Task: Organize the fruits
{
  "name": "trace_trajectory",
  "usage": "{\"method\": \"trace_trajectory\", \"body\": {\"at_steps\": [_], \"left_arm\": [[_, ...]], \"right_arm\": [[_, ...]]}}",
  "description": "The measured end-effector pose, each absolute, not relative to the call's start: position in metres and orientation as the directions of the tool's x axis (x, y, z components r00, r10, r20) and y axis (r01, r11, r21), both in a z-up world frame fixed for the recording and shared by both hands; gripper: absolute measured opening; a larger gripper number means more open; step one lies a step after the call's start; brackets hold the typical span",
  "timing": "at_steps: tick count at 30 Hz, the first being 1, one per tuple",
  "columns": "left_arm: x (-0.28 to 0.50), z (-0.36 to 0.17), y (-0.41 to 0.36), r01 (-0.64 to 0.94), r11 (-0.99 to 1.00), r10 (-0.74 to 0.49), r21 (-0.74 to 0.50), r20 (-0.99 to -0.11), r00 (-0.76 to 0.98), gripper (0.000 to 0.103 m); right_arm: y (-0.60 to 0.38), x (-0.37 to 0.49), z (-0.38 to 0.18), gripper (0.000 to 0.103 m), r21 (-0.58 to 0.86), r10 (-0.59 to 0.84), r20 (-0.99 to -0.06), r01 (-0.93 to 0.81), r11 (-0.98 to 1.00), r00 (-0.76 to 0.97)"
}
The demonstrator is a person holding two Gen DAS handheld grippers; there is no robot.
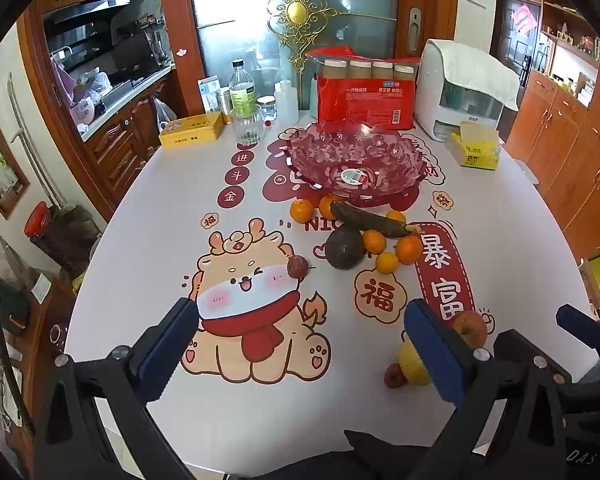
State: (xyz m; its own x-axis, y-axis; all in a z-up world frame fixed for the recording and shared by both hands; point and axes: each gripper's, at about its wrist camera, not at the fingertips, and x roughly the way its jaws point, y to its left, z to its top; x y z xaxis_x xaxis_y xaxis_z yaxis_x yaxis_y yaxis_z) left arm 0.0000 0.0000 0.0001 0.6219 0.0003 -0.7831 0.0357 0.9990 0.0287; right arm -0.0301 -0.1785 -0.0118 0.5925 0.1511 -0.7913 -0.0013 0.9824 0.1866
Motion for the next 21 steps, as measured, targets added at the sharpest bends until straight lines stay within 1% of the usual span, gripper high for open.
{"method": "trace_trajectory", "body": {"at_steps": [21], "left_arm": [[-0.0005,-0.0007,0.0008,0.038,0.999,0.001,0.03,-0.791,0.612,0.102]], "right_arm": [[-0.1796,-0.0276,-0.014,0.102,0.196,0.158,-0.793,0.0,0.981,0.588]]}}
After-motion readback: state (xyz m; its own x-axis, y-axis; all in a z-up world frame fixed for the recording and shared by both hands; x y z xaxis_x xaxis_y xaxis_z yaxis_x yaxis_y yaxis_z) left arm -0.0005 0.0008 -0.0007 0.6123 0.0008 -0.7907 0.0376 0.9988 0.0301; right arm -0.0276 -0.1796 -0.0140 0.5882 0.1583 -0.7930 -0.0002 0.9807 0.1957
